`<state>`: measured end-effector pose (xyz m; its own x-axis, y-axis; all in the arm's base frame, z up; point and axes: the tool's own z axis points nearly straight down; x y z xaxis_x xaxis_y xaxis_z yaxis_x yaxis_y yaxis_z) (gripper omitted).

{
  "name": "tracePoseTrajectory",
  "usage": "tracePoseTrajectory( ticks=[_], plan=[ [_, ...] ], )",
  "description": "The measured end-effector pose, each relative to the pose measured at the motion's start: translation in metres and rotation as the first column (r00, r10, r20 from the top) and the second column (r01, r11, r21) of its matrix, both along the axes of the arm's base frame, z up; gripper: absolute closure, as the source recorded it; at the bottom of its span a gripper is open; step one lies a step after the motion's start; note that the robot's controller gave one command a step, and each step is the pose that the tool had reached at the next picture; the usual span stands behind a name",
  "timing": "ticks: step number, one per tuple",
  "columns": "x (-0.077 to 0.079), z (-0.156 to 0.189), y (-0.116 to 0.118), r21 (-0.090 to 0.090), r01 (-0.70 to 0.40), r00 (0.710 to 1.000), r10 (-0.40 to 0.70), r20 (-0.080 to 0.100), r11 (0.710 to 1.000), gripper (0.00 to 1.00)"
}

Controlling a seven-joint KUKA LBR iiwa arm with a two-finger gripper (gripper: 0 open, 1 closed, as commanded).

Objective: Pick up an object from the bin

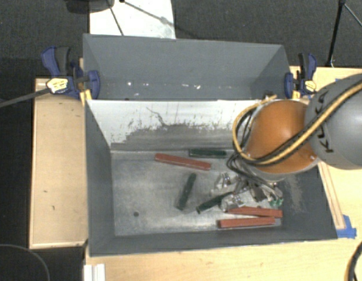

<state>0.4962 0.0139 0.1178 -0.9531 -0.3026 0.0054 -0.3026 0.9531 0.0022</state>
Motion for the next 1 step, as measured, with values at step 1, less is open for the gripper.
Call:
tracePoseTrajectory(
  ticks=[1],
  plan=[
    [0.0118, 0.1329, -0.0141, 0.000, -0.034, 0.999, 0.034, 0.007, 0.999, 1.00]
  ],
)
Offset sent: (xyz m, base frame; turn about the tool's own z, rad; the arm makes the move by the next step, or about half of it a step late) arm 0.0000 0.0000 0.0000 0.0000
